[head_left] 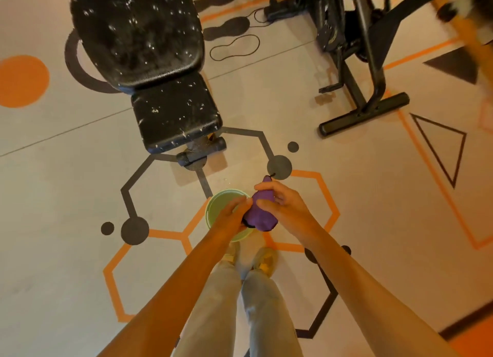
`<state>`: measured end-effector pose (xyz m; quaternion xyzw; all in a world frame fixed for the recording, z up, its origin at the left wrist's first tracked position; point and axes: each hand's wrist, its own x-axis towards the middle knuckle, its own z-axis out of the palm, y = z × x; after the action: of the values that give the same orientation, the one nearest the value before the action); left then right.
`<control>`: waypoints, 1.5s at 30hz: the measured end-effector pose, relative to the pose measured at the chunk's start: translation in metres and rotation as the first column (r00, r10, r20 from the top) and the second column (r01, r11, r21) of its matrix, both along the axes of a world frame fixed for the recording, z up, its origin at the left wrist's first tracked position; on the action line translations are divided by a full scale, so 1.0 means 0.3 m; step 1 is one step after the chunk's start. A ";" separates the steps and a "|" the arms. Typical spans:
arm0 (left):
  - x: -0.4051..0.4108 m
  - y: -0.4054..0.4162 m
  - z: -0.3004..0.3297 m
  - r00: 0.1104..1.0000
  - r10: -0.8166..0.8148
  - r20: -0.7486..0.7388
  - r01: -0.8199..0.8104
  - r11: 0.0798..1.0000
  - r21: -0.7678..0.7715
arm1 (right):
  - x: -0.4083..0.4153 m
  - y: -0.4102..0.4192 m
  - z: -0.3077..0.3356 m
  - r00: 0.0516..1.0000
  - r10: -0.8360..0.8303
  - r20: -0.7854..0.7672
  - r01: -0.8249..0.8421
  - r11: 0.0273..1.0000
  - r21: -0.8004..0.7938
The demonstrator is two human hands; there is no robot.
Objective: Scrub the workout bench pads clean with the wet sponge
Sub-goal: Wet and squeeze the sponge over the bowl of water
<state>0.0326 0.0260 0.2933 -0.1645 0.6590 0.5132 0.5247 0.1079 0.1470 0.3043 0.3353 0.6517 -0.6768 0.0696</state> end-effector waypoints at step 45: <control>-0.028 0.188 0.043 0.997 -0.079 0.019 0.078 0.852 -0.518 | 0.443 1.094 0.076 0.532 -0.055 0.845 -0.181 0.967 0.177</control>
<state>0.0243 0.0825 0.3061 -0.2718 0.7795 0.2955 0.4808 0.2407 0.4752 0.3272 0.6020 0.6261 -0.3423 0.3583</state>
